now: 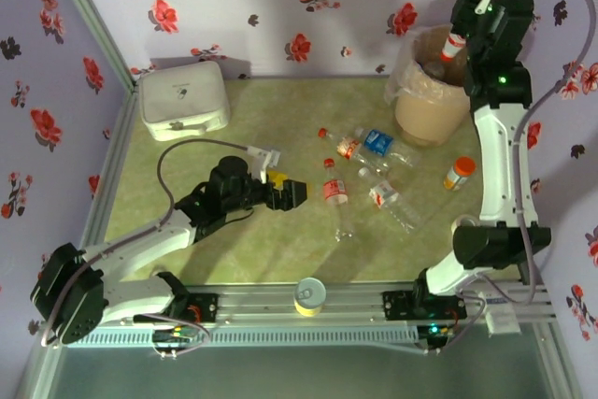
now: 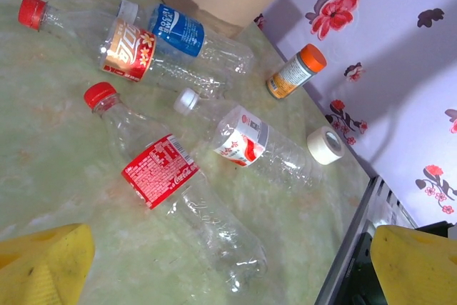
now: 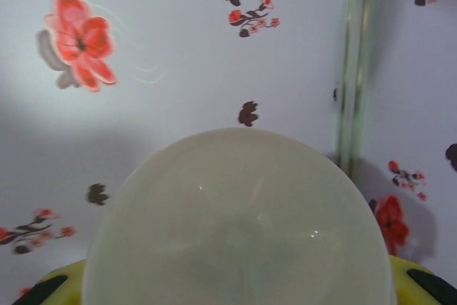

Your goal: Put the plastic bottles in the bin

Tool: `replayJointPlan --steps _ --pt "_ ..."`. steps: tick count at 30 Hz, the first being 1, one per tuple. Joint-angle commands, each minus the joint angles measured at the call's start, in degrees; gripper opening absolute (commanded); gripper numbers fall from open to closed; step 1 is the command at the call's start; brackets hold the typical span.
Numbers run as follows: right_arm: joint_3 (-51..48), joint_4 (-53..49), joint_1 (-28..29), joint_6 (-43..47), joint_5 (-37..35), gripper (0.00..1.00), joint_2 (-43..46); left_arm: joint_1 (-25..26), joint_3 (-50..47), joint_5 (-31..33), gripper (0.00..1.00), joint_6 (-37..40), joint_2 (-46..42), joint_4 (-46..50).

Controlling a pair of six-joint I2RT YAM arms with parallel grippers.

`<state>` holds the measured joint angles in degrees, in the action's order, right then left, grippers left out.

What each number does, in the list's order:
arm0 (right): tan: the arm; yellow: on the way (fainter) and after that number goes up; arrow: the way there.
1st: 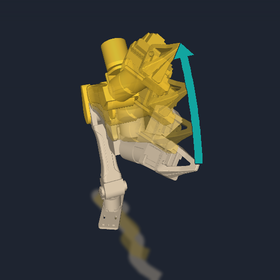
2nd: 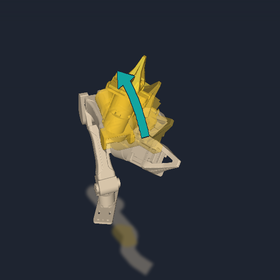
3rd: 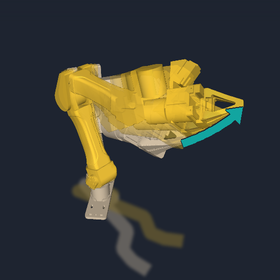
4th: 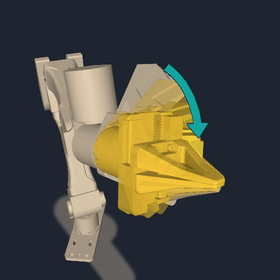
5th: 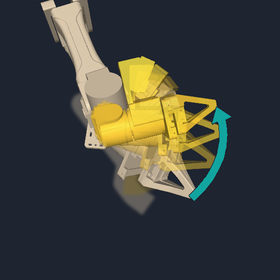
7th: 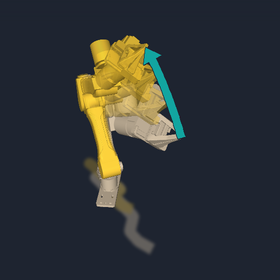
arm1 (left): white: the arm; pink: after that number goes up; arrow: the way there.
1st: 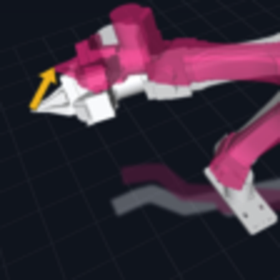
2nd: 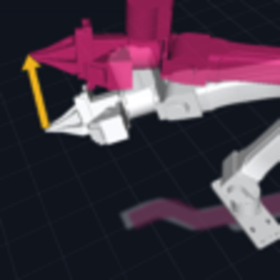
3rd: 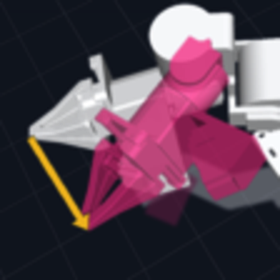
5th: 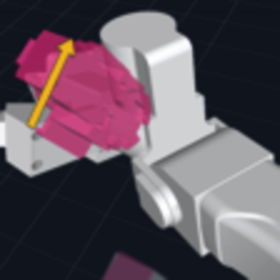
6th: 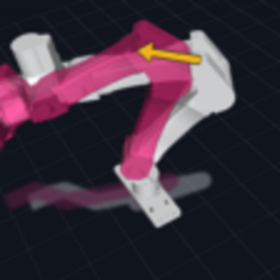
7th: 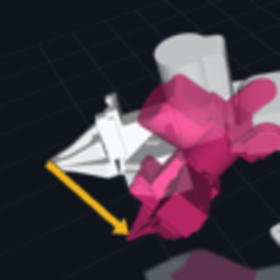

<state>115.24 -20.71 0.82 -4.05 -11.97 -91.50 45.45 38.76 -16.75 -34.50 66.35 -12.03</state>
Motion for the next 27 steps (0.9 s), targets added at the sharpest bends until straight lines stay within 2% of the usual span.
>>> replayJointPlan --steps 1,14,20,27 --pt "-0.13 6.35 -0.12 5.55 -4.29 0.28 -3.48 -0.45 0.55 -0.64 0.99 -1.26 -0.31 -1.90" --pt "-5.27 10.08 -0.14 1.67 0.17 0.28 -11.45 -0.45 -1.09 1.28 0.99 -1.95 -4.82 2.30" --pt "-4.33 4.82 -0.12 -1.88 3.75 0.34 -15.91 -0.41 -0.93 1.22 0.99 -2.61 -4.65 1.44" --pt "-8.84 4.14 -0.20 -3.11 2.66 0.35 -18.29 -0.41 -1.27 1.28 0.99 -2.58 -5.08 1.40"
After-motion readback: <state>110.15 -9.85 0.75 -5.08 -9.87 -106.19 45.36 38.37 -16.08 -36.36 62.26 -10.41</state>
